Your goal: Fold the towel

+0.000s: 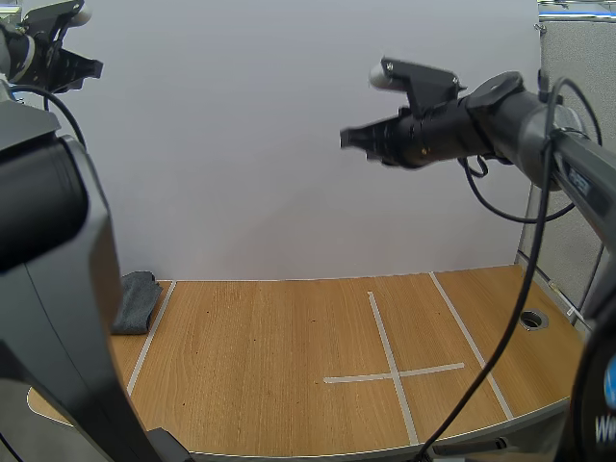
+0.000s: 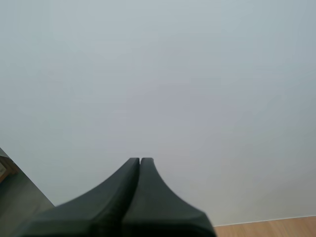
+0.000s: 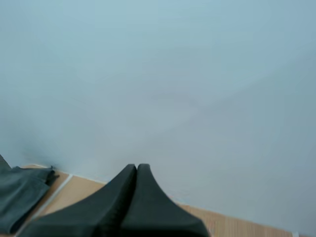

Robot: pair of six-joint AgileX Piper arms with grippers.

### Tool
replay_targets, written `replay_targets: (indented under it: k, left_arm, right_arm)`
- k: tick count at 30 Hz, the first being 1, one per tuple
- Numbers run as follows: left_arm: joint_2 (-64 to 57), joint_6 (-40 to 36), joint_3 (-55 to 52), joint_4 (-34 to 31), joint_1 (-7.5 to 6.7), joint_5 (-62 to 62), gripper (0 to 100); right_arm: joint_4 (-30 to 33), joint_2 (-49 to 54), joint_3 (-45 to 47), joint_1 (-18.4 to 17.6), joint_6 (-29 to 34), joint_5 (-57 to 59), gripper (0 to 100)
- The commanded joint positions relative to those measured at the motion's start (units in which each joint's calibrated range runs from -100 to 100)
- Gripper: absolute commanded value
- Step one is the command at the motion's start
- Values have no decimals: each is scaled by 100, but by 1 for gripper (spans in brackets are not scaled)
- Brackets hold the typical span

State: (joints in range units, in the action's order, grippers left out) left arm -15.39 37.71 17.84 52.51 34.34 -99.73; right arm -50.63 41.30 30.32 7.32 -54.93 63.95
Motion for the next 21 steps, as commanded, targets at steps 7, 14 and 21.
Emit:
replay_targets:
  k: [7,14,21]
  left_arm:
    - [-635,-144,-356,59,2,-27,0]
    - [-635,-144,-356,59,2,-27,0]
    - [-635,-144,-356,59,2,-27,0]
  right_arm:
    - [-1916,2025,966,31,-1261,-584,0]
    - [-1586,2676,1322,20,-1150,-710,0]
    - [751,3913,2110,-370,542,-3907,0]
